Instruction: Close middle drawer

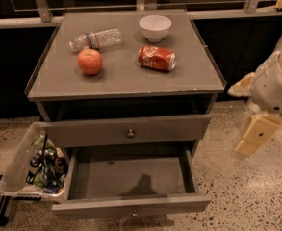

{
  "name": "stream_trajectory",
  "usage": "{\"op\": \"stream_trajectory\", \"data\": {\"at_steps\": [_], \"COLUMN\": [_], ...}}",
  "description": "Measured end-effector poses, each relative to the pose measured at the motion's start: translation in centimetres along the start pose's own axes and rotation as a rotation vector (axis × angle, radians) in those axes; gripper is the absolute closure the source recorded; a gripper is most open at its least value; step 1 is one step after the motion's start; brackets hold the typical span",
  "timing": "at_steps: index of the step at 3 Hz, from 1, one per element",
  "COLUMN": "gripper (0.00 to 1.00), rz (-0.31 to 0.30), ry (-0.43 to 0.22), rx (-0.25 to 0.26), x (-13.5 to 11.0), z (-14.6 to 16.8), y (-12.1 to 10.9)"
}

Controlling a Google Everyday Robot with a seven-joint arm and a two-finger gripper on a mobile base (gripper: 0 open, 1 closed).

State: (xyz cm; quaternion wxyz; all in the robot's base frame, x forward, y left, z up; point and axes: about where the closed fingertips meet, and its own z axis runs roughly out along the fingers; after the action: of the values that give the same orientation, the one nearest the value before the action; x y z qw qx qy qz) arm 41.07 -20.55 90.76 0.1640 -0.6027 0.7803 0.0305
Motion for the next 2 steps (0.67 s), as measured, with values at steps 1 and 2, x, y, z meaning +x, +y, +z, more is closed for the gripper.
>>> {"op": "stream_trajectory", "data": {"at_steps": [1, 2], "gripper": [0.41, 0.64], "rz": [-0.018, -0.013], "ry": [-0.033, -0.053], "rx": [-0.007, -0.048], "x": [0.5, 1.1], "z": [3.0, 6.6], "y": [2.2, 3.8]}}
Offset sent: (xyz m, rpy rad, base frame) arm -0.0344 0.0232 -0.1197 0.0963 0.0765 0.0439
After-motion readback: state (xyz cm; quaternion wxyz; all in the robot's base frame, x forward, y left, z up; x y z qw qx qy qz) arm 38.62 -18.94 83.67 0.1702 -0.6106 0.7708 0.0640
